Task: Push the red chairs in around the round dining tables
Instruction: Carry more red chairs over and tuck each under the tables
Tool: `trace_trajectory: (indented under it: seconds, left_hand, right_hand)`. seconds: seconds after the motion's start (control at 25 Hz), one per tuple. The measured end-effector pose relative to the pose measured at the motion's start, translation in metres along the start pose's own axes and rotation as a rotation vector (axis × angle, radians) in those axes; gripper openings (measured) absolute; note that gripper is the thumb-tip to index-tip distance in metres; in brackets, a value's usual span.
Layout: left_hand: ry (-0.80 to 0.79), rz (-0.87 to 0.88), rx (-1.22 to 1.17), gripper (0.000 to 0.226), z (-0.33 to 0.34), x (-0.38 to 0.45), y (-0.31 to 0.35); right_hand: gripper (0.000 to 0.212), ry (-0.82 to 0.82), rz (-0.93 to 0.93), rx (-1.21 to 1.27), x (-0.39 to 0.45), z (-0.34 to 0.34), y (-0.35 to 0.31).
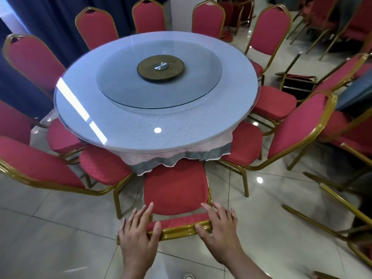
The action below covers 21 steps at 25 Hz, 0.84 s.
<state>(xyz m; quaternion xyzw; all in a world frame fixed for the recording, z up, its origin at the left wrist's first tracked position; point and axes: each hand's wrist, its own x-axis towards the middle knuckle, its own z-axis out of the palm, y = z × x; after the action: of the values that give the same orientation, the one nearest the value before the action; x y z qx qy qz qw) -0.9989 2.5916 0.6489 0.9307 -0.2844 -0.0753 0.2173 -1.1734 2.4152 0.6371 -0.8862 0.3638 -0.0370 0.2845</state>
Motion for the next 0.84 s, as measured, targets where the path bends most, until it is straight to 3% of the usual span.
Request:
trace_trajectory:
  seconds: [0.32,0.56,0.84]
  left_hand:
    - [0.052,0.013,-0.029,0.063,0.010,0.067,0.027]
    - [0.079,-0.059,-0.072,0.064,0.037,0.099,0.080]
    - [0.126,-0.081,-0.052,0.063,0.048,0.107,0.089]
  right_hand:
    - [0.078,0.030,-0.063,0.012,0.084,-0.024,0.008]
    - [0.079,-0.039,-0.110,-0.021,0.149,-0.068,0.041]
    - [0.084,-0.037,-0.143,-0.006,0.163,-0.070,0.054]
